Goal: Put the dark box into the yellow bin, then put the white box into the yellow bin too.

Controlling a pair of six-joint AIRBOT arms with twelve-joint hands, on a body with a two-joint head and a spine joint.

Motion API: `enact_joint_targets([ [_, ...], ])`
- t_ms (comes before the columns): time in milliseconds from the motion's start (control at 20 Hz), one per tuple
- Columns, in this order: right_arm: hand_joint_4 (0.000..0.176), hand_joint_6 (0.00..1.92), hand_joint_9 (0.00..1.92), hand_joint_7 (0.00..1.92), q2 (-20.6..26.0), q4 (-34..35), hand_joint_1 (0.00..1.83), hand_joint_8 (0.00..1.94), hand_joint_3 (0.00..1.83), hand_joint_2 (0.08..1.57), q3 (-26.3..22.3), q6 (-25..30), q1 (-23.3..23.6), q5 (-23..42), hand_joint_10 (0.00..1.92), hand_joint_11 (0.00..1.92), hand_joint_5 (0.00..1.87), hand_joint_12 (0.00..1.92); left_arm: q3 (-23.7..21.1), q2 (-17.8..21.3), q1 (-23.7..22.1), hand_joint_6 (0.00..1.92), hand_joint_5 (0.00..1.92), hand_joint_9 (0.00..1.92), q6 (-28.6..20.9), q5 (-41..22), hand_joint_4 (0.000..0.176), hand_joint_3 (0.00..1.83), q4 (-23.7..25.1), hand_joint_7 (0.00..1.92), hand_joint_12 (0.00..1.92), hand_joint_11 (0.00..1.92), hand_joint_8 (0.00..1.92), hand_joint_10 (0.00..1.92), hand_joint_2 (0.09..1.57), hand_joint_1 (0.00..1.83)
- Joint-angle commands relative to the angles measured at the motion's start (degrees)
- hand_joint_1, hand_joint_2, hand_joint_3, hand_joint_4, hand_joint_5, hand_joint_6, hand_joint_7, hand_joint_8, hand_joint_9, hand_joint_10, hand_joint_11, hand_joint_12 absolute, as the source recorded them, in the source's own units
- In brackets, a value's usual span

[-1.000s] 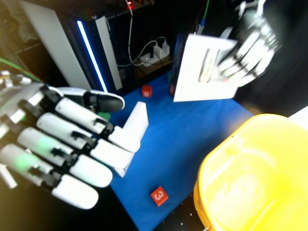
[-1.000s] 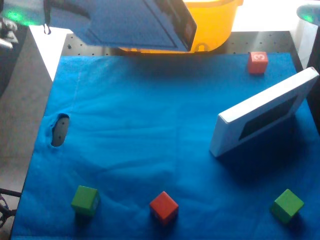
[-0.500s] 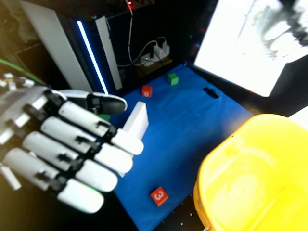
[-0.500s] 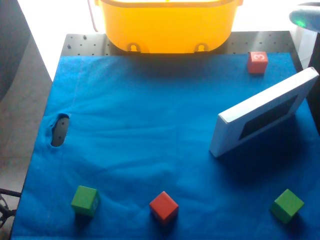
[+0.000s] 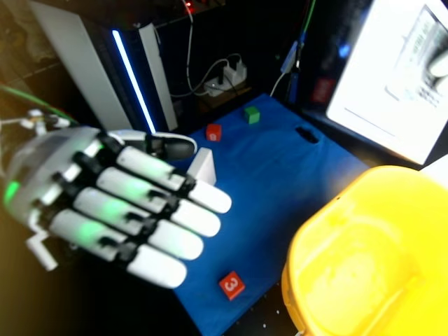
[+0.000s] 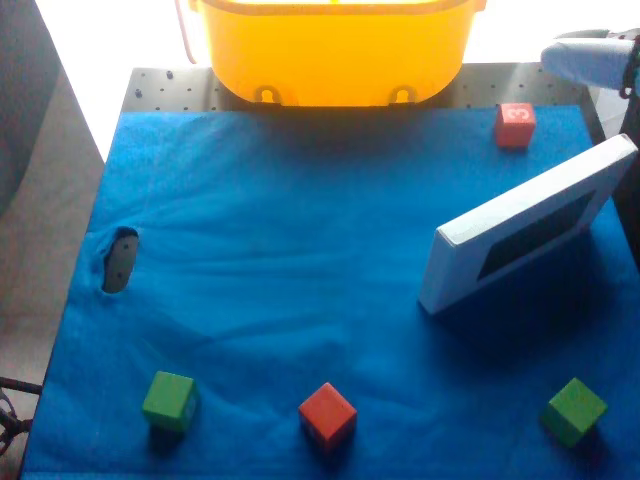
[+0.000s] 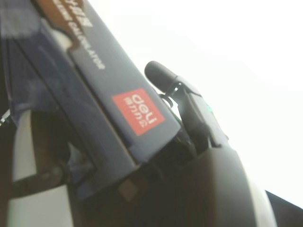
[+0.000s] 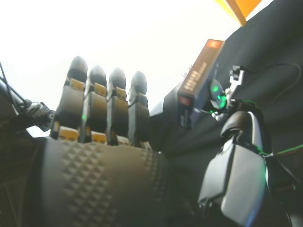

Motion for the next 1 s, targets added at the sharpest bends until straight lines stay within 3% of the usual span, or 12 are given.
enact_joint_targets([
  [0, 0.0, 0.01, 0.37, 0.46, -0.16, -0.9, 0.41, 0.02, 0.0, 0.75, 0.37, 0.84, 1.37, 7.28, 0.02, 0.26, 0.54, 0.23, 0.47, -0.33, -1.13, 0.9, 1.03, 0.71, -0.39, -5.27, 0.024, 0.01, -3.48, 0.77, 1.65, 0.47, 1.06, 1.14, 1.08, 1.1],
  [50, 0.0, 0.01, 0.37, 0.47, -0.35, -1.19, 0.42, 0.02, 0.0, 0.75, 0.41, 0.88, 1.77, 7.28, 0.02, 0.26, 0.56, 0.23, 0.85, -0.74, -1.13, 0.78, 0.6, 0.26, -0.39, -5.16, 0.146, 0.0, -3.45, 0.46, 1.08, 0.09, 0.56, 0.62, 1.05, 1.01],
  [100, 0.0, 0.01, 0.37, 0.47, -0.62, -1.59, 0.42, 0.02, 0.0, 0.75, 0.44, 0.88, 2.19, 7.28, 0.02, 0.26, 0.56, 0.23, 1.41, -1.31, -1.13, 0.78, 0.6, 0.26, -0.39, -5.05, 0.146, 0.0, -3.45, 0.46, 1.08, 0.09, 0.56, 0.62, 1.05, 1.01],
  [150, 0.0, 0.0, 0.37, 0.47, -0.85, -2.12, 0.42, 0.01, 0.0, 0.74, 0.45, 0.9, 2.66, 7.28, 0.01, 0.24, 0.54, 0.22, 2.1, -2.0, -1.13, 0.87, 1.08, 0.81, -0.39, -5.26, 0.0, 0.0, -3.6, 0.94, 1.31, 0.37, 0.79, 0.49, 1.08, 1.22],
  [250, 0.0, 0.0, 0.35, 0.45, -1.15, -2.71, 0.41, 0.0, 0.01, 0.76, 0.44, 1.04, 3.12, 7.28, 0.0, 0.23, 0.51, 0.21, 2.48, -2.46, -0.99, 0.7, 1.11, 1.2, -0.39, -5.13, 0.0, 0.0, -3.65, 1.27, 0.99, 0.84, 0.4, 0.69, 1.01, 1.37],
  [300, 0.0, 0.0, 0.36, 0.45, -1.22, -2.97, 0.4, 0.0, 0.02, 0.79, 0.44, 1.12, 3.32, 7.28, 0.01, 0.25, 0.51, 0.22, 2.65, -2.73, -0.89, 0.65, 1.12, 1.19, -0.39, -5.15, 0.0, 0.0, -3.65, 1.37, 1.15, 0.91, 0.14, 0.91, 1.01, 1.39],
  [350, 0.0, 0.0, 0.36, 0.44, -1.24, -3.22, 0.39, 0.0, 0.01, 0.78, 0.44, 1.38, 3.46, 7.28, 0.0, 0.25, 0.51, 0.22, 2.85, -3.12, -0.79, 0.52, 1.2, 1.26, -0.39, -5.18, 0.0, 0.0, -3.64, 1.45, 1.55, 1.04, 0.17, 1.18, 0.99, 1.31],
  [450, 0.0, 0.01, 0.38, 0.46, -1.34, -3.55, 0.39, 0.01, 0.01, 0.79, 0.44, 1.76, 3.65, 7.28, 0.01, 0.26, 0.52, 0.22, 3.86, -4.3, -0.75, 0.42, 1.24, 1.25, -0.39, -5.68, 0.0, 0.0, -3.65, 1.39, 1.77, 1.17, 0.37, 1.43, 0.99, 1.29],
  [550, 0.0, 0.0, 0.38, 0.46, -1.57, -3.89, 0.4, 0.01, 0.01, 0.79, 0.45, 1.83, 3.94, 7.28, 0.01, 0.25, 0.52, 0.22, 5.19, -5.68, -0.74, 0.38, 1.25, 1.14, -0.41, -6.48, 0.0, 0.0, -4.09, 1.33, 1.62, 1.01, 0.5, 1.22, 1.0, 1.29],
  [650, 0.0, 0.0, 0.4, 0.47, -1.85, -4.53, 0.38, 0.0, 0.0, 0.8, 0.48, 1.95, 4.37, 7.28, 0.01, 0.29, 0.52, 0.22, 5.95, -6.68, -1.31, 0.58, 1.21, 1.19, -0.48, -7.08, 0.031, 0.0, -4.17, 1.3, 1.78, 1.11, 0.43, 1.51, 1.01, 1.27],
  [750, 0.0, 0.0, 0.38, 0.47, -2.2, -5.25, 0.41, 0.0, 0.0, 0.8, 0.52, 2.17, 5.1, 7.28, 0.0, 0.28, 0.53, 0.21, 6.15, -6.94, -2.44, 0.64, 1.17, 1.16, -0.44, -7.31, 0.0, 0.0, -3.79, 1.28, 1.19, 1.0, 0.31, 0.96, 1.01, 1.37],
  [950, 0.0, 0.0, 0.41, 0.49, -2.47, -6.01, 0.41, 0.01, 0.0, 0.79, 0.53, 2.71, 5.6, 7.28, 0.01, 0.27, 0.53, 0.2, 6.5, -6.93, -3.38, 0.78, 1.11, 1.09, -0.42, -6.44, 0.0, 0.0, -2.35, 1.09, 0.86, 0.91, 0.68, 0.88, 1.04, 1.39],
])
